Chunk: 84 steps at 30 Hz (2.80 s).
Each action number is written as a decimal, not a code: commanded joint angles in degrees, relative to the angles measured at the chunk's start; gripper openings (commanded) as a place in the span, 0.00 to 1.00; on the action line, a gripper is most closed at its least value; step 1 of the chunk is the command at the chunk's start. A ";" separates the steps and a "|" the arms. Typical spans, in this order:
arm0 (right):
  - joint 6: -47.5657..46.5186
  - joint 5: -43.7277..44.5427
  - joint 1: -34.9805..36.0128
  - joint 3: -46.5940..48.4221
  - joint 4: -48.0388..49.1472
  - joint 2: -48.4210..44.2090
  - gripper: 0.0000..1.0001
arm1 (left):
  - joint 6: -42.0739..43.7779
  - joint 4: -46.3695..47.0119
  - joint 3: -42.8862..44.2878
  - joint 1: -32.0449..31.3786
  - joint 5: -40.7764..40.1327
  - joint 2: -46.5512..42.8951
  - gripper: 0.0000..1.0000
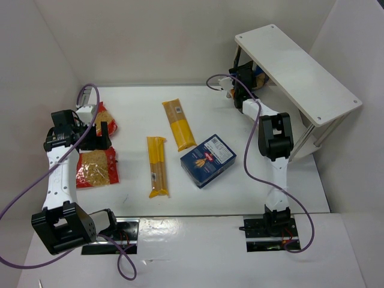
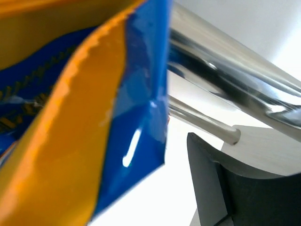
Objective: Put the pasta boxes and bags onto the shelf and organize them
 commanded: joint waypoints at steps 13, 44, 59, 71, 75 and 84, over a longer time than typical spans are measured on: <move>2.24 0.07 4.19 -12.41 8.44 -18.01 0.78 | 0.32 1.23 -0.44 0.38 1.90 -1.94 1.00; 66.82 -14.55 29.59 -9.00 -64.67 -39.11 0.83 | 0.85 0.71 -0.44 0.38 3.48 -3.52 1.00; 83.53 -40.08 13.09 -26.63 -72.00 -54.39 0.99 | -2.05 2.46 -1.49 0.38 -1.62 -3.52 1.00; 89.43 -49.06 -4.15 -40.80 -69.36 -68.99 0.99 | -3.11 2.99 -1.49 1.44 -3.46 -1.59 1.00; 88.82 -49.06 -5.29 -40.80 -69.35 -70.13 0.99 | -3.11 2.99 -1.49 1.44 -3.46 -0.89 1.00; 86.18 -51.17 -5.30 -40.80 -69.88 -70.13 0.99 | -3.11 2.99 -1.49 1.44 -3.46 -1.41 1.00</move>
